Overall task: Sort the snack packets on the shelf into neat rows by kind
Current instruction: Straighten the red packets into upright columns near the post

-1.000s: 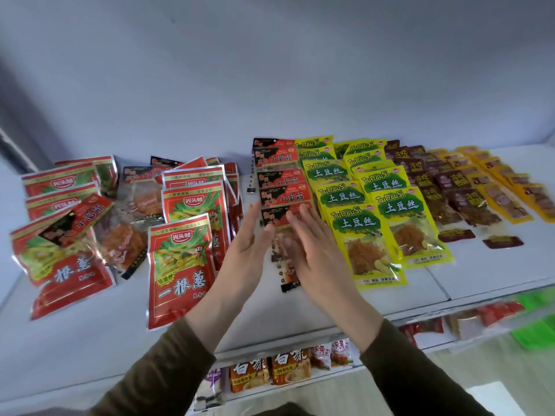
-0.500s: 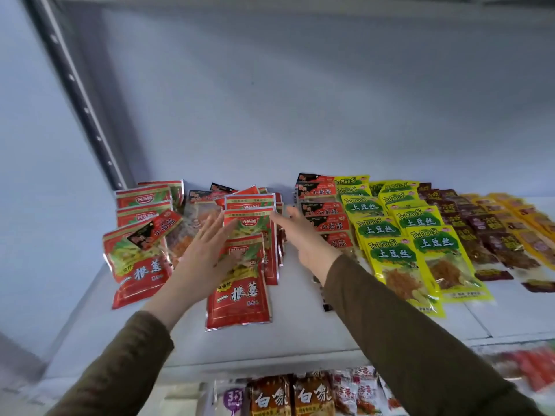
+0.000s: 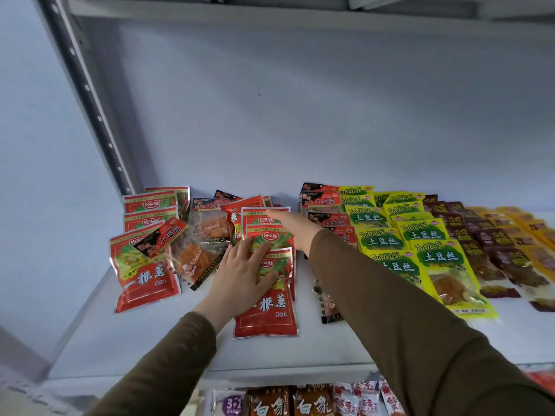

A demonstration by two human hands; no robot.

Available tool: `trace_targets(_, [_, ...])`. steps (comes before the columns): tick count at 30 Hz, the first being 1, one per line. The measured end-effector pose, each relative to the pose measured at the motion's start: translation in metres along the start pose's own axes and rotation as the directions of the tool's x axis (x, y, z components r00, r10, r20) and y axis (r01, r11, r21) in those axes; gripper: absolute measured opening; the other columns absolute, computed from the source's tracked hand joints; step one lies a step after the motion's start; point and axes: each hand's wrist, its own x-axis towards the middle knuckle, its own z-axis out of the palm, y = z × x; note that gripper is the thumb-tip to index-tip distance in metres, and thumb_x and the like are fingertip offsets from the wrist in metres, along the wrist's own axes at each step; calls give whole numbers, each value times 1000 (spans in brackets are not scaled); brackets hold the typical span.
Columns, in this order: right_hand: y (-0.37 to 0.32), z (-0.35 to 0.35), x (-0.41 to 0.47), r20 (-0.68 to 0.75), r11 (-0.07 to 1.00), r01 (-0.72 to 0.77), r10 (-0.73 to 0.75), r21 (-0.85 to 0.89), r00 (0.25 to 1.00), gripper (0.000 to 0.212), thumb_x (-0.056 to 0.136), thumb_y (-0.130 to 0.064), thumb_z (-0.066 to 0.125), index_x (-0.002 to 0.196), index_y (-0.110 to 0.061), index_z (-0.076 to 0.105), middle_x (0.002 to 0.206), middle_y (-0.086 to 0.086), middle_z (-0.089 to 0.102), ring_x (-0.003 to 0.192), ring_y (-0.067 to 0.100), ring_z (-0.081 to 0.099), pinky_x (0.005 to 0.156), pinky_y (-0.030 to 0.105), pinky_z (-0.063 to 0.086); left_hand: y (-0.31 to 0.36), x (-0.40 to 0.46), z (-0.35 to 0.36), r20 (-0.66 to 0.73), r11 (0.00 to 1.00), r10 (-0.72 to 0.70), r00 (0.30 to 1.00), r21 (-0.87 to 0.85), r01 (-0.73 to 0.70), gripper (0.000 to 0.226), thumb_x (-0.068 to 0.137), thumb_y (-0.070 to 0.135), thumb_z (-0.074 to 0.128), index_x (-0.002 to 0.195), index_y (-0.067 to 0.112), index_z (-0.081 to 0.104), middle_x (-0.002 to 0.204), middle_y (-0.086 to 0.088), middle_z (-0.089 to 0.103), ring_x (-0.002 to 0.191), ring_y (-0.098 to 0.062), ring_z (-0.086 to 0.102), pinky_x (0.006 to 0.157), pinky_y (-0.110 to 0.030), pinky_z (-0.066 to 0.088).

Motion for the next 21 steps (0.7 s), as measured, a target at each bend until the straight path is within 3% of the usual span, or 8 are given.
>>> trace_targets(3, [4, 3, 11, -35, 1000, 1, -1, 11, 999, 33, 95, -38, 68, 113, -10, 71, 103, 9, 77, 86, 23, 74, 72, 32, 58, -3, 2, 2, -67, 1000, -14, 998, 3, 15, 81, 90, 83, 24, 158, 41, 21, 168, -2, 19, 155, -31, 13, 128, -52, 9])
trace_targets(7, [-2, 6, 17, -38, 999, -11, 12, 40, 999, 46, 92, -46, 69, 119, -8, 69, 106, 10, 77, 86, 23, 75, 68, 30, 57, -9, 8, 5, -71, 997, -58, 996, 53, 61, 92, 84, 91, 17, 160, 41, 3, 173, -4, -6, 158, -33, -10, 127, -53, -5])
trace_targets(10, [-14, 4, 22, -2, 999, -35, 35, 34, 999, 62, 91, -69, 54, 115, -14, 67, 112, 12, 75, 92, 26, 73, 86, 36, 58, -14, 14, 3, -21, 994, -23, 1000, 108, 25, 98, 81, 94, 14, 160, 41, -6, 173, -9, -6, 158, -32, -9, 127, -53, -8])
trace_targets(11, [-16, 3, 25, -22, 999, -38, 38, 26, 999, 66, 89, -75, 50, 111, -15, 66, 105, 10, 77, 89, 26, 74, 85, 37, 58, -15, 14, 1, -20, 994, 1, 1000, 111, 1, 98, 81, 94, 15, 160, 41, -6, 173, -9, -3, 159, -31, -8, 126, -53, -10])
trace_targets(13, [-18, 0, 32, -67, 999, -47, 48, 11, 997, 67, 88, -78, 48, 104, -17, 67, 85, 6, 78, 74, 23, 76, 69, 31, 60, -16, 14, 1, -33, 992, 52, 998, 119, -48, 96, 82, 93, 15, 160, 42, -5, 173, -9, 1, 159, -31, -5, 126, -52, -13])
trace_targets(16, [-20, -2, 42, -58, 998, -61, 60, -25, 997, 54, 87, -68, 61, 102, -16, 71, 88, 5, 79, 77, 24, 76, 71, 35, 61, -19, 12, 3, -44, 988, 101, 994, 124, -95, 92, 84, 92, 13, 160, 43, -6, 172, -11, -1, 158, -33, -6, 125, -50, -15])
trace_targets(18, [-21, -4, 48, -46, 997, -69, 67, -43, 997, 47, 84, -61, 71, 97, -16, 73, 90, 6, 79, 75, 25, 77, 65, 34, 61, -21, 12, 4, -44, 985, 123, 991, 125, -117, 91, 86, 90, 13, 160, 42, -9, 172, -12, -3, 158, -34, -9, 125, -51, -14])
trace_targets(21, [-24, -5, 56, -96, 996, -80, 78, -25, 992, 40, 86, -52, 74, 97, -14, 72, 87, 7, 79, 74, 26, 77, 63, 36, 61, -23, 16, 7, -44, 980, 158, 986, 130, -151, 90, 87, 89, 12, 160, 42, -9, 172, -13, -4, 157, -35, -12, 125, -52, -15])
